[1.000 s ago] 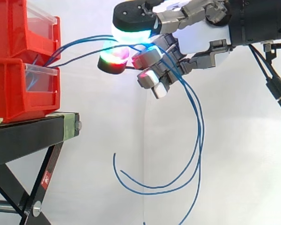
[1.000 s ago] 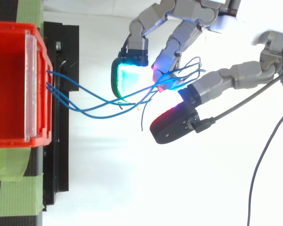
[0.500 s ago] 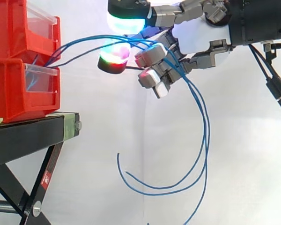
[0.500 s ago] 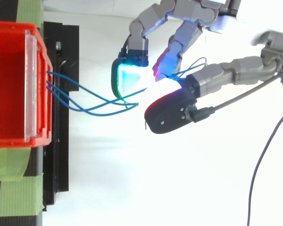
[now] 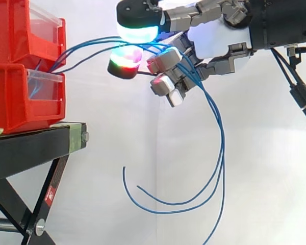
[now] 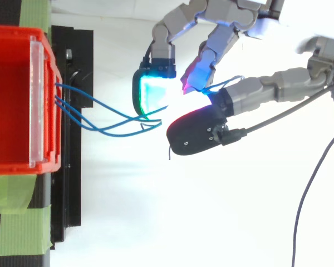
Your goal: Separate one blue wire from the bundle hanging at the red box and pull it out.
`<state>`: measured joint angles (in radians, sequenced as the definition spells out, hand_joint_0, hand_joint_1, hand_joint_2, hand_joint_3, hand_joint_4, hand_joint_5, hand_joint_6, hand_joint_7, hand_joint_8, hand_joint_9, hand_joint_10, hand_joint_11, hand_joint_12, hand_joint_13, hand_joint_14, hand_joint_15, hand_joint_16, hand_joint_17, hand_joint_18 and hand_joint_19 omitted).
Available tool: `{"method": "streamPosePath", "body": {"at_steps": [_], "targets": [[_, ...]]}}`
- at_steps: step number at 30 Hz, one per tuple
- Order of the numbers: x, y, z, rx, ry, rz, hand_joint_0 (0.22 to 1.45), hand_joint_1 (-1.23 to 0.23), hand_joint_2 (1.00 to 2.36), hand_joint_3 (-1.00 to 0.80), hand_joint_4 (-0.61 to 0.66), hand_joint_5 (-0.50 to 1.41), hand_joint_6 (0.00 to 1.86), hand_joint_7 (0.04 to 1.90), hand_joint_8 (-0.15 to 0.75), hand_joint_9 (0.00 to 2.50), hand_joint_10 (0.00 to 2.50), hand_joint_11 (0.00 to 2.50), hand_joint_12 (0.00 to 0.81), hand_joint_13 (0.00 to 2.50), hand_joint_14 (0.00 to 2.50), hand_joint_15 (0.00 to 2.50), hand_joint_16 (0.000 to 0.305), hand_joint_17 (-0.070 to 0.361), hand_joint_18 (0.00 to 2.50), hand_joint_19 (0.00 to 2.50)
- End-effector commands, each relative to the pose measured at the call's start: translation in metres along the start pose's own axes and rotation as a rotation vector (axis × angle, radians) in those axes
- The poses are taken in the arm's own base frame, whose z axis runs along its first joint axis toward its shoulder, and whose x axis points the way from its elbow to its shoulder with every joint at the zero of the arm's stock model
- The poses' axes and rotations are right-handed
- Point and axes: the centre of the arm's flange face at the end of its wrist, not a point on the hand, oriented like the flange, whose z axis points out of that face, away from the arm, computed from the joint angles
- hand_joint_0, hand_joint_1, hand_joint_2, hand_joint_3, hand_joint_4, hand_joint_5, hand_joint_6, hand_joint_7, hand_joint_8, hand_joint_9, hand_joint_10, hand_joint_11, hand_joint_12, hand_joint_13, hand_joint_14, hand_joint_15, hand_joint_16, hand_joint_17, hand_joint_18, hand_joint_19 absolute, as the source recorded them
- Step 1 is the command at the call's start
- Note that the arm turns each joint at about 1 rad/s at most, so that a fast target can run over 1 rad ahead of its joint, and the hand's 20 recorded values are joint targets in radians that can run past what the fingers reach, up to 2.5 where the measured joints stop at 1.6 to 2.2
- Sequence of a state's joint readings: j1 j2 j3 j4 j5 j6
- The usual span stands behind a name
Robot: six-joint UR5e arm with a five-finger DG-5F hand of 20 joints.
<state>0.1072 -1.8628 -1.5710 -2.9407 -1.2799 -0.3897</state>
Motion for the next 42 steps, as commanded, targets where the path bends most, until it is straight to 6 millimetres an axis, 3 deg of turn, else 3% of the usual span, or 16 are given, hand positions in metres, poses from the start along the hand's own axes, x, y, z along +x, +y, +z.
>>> {"method": "streamPosePath", "body": {"at_steps": [1, 14, 42], "targets": [[0.0, 0.0005, -0.0001, -0.001, 0.001, 0.0, 0.65, -0.83, 1.02, -0.2, -0.03, -0.18, 0.95, 1.03, 0.271, 1.22, 0.21, 1.77, 0.43, 1.12, 0.02, 1.13, 0.051, 0.114, 1.03, 0.73], [0.0003, -0.0004, 0.0003, 0.001, 0.0, 0.001, 0.68, -0.93, 1.02, -0.16, 0.15, -0.24, 0.95, 0.91, 0.274, 0.9, 0.29, 1.63, 0.445, 1.0, 0.02, 1.13, 0.054, 0.122, 0.94, 0.67], [0.0004, -0.0003, 0.0003, 0.0, 0.001, 0.001, 0.68, -1.03, 1.02, -0.26, 0.2, -0.26, 0.93, 0.92, 0.3, 0.72, 0.11, 1.66, 0.46, 0.64, 0.02, 0.7, 0.056, 0.125, 0.81, 0.55]]}}
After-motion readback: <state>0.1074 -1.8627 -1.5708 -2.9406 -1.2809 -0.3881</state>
